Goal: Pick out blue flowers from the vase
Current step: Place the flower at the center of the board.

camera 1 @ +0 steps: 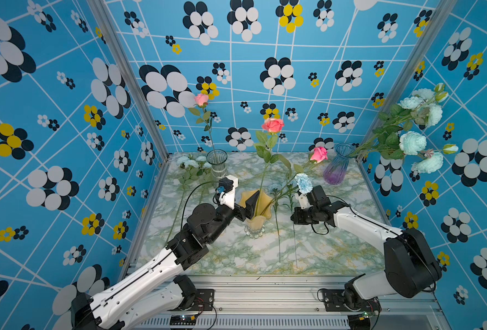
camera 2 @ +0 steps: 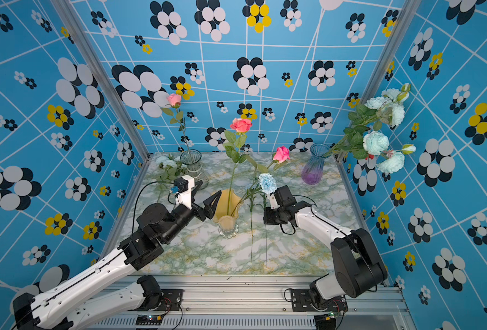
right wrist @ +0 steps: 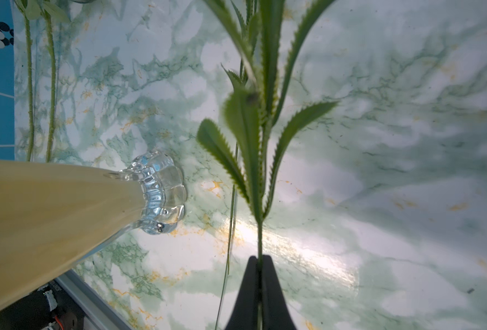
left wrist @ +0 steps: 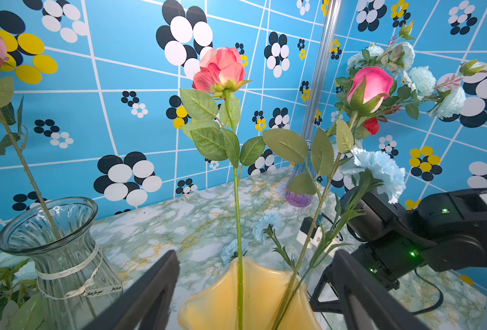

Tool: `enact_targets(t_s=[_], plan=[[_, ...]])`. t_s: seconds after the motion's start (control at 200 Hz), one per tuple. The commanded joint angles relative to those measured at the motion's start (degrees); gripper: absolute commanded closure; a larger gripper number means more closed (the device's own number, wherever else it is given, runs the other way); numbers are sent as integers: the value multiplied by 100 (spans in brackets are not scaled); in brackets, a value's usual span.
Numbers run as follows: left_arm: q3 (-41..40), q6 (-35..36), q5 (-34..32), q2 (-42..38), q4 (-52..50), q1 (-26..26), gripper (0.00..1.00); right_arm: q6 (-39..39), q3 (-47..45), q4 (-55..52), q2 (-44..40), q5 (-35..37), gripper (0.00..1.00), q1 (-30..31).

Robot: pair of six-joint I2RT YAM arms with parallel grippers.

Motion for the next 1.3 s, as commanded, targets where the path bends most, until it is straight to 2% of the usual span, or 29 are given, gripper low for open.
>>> enact_targets(t_s=[0.0,0.34,0.734,1.149,1.299], plan=[[-79,101,-66,35,169,-27,13,-88,277,163,338,-176,100,-91],[-79,92,-77,15,153,-29,13,-46,362,307,923,165,100,-219],[-70,84,-51,7,142,-23,16,-7,740,175,1597,-108,100,-272],[-27,76,-16,134,150,-23,16,140,898,254,1916,-447,100,-269],[-4,58,8,207,207,-22,16,147,814,261,1872,-462,86,-263]])
